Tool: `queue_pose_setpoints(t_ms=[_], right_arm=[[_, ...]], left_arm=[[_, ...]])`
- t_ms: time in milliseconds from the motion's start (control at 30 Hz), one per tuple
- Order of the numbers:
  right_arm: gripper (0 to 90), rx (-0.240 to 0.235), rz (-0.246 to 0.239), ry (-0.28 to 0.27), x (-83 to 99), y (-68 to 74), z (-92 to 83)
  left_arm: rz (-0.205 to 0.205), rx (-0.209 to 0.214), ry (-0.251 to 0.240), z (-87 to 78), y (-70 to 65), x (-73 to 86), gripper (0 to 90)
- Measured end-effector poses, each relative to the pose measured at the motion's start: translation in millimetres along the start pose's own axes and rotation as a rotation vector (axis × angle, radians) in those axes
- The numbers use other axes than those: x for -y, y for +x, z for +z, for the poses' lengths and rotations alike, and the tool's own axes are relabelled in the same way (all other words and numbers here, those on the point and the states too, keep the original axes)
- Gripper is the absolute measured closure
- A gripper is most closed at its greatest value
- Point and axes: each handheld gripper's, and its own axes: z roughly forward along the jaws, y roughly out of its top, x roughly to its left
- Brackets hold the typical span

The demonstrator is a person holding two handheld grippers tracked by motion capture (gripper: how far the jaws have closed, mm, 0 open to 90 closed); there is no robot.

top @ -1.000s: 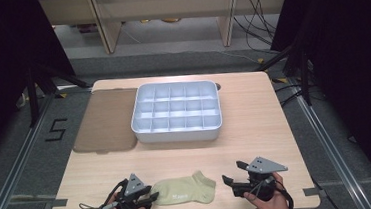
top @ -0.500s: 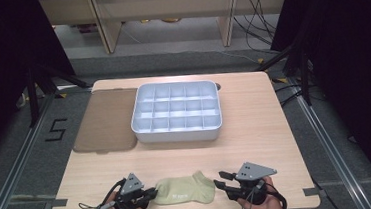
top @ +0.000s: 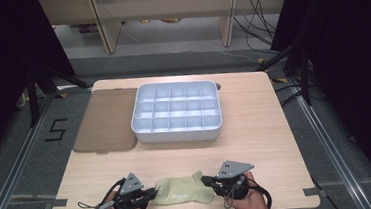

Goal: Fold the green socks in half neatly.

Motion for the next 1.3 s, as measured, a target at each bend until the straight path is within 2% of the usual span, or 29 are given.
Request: queue_pose_setpoints(t_ms=[33, 67, 100, 133, 233, 267, 300, 333, 367, 433, 500, 533, 567, 600, 633, 667, 700, 800, 833, 900, 933, 967, 1033, 1067, 1133, 1167, 1267, 1300], right_arm=[[89.4, -0.003, -0.004, 0.008, -0.4, -0.2, 2.1], [90.0, -0.005, -0.009, 0.018, -0.6, -0.6, 4.5], [90.0, -0.004, -0.02, 0.019, -1.1, -1.4, 6.7], [90.0, -0.017, -0.014, 0.035, -1.5, -1.3, 8.3], [90.0, -0.017, -0.027, 0.054, -2.2, -2.4, 15.4], [90.0, -0.007, -0.032, 0.058, -2.5, -2.5, 17.6], [90.0, -0.009, -0.034, 0.071, -2.7, -1.7, 20.0], [90.0, -0.014, -0.031, 0.087, -3.3, -0.9, 21.7], [90.0, -0.018, -0.05, 0.081, -3.6, -0.9, 25.2], [90.0, -0.011, -0.04, 0.103, -3.8, -0.5, 29.4], [90.0, -0.011, -0.042, 0.122, -4.0, -1.0, 34.1], [90.0, -0.017, -0.04, 0.131, -4.5, -0.8, 36.0], [90.0, -0.02, -0.056, 0.136, -4.6, -1.3, 38.9], [90.0, -0.024, -0.048, 0.15, -5.1, -0.8, 40.8], [90.0, -0.02, -0.051, 0.156, -5.0, -0.3, 44.1], [90.0, -0.018, -0.043, 0.161, -5.3, 0.8, 46.4], [90.0, -0.018, -0.043, 0.147, -6.0, 1.7, 48.8], [90.0, -0.025, -0.049, 0.161, -9.7, 2.9, 53.1], [90.0, -0.027, -0.048, 0.158, -10.7, 3.6, 54.9], [90.0, -0.041, -0.062, 0.16, -13.0, 3.8, 58.3], [90.0, -0.04, -0.04, 0.147, -13.3, 6.0, 61.2], [90.0, -0.042, -0.052, 0.156, -15.1, 5.6, 62.2], [90.0, -0.044, -0.047, 0.145, -16.9, 8.9, 67.2], [90.0, -0.052, -0.06, 0.161, -18.5, 8.1, 66.9], [90.0, -0.064, -0.056, 0.157, -20.2, 8.9, 70.1], [90.0, -0.067, -0.051, 0.158, -20.8, 8.9, 71.5], [90.0, -0.076, -0.051, 0.154, -22.3, 9.4, 74.4], [90.0, -0.084, -0.059, 0.151, -22.9, 9.3, 76.0]], left_arm=[[-0.004, -0.001, -0.006, 0.2, -0.3, -0.1, 83.7], [-0.038, -0.004, -0.023, 1.0, -2.9, 0.0, 83.7], [-0.036, 0.0, -0.03, 1.3, -2.7, -0.1, 83.7], [-0.011, -0.001, -0.012, -0.7, -1.2, -0.8, 83.7], [-0.007, 0.002, -0.014, -1.9, -0.6, -1.6, 83.8], [-0.025, 0.007, -0.029, -1.5, -1.6, -1.8, 83.7], [-0.014, 0.006, -0.023, -2.9, -1.5, -2.6, 83.8], [-0.03, 0.009, -0.04, -2.3, -3.4, -2.9, 83.8], [-0.026, 0.008, -0.036, -2.9, -2.9, -3.0, 83.7], [-0.018, 0.009, -0.03, -4.7, -1.7, -3.9, 83.8], [-0.041, 0.022, -0.048, -4.9, -2.5, -4.3, 83.8], [-0.033, 0.027, -0.028, -7.1, -0.8, -4.7, 83.8], [-0.034, 0.033, -0.048, -6.8, -0.4, -5.1, 83.8], [-0.052, 0.024, -0.058, -7.5, -1.6, -5.9, 83.8], [-0.028, 0.028, -0.039, -10.1, 0.8, -6.8, 83.8], [-0.03, 0.03, -0.047, -10.9, 0.9, -7.5, 83.8], [-0.053, 0.031, -0.077, -10.8, -0.6, -8.1, 83.8], [-0.063, 0.036, -0.104, -16.5, -1.9, -11.9, 83.9], [-0.054, 0.039, -0.098, -19.7, -2.0, -13.5, 84.0], [-0.056, 0.051, -0.122, -21.7, -3.4, -16.3, 84.0], [-0.059, 0.047, -0.12, -23.5, -4.3, -18.0, 83.9], [-0.07, 0.066, -0.132, -24.0, -5.0, -20.1, 84.0], [-0.066, 0.073, -0.136, -24.5, -6.1, -22.5, 84.0], [-0.066, 0.073, -0.136, -24.5, -6.1, -22.5, 84.0], [-0.053, 0.069, -0.135, -24.8, -6.4, -25.0, 84.0], [-0.06, 0.084, -0.142, -23.5, -6.7, -27.9, 84.0], [-0.063, 0.089, -0.149, -21.9, -8.0, -30.9, 83.9], [-0.071, 0.108, -0.146, -21.0, -7.0, -32.5, 83.9]])
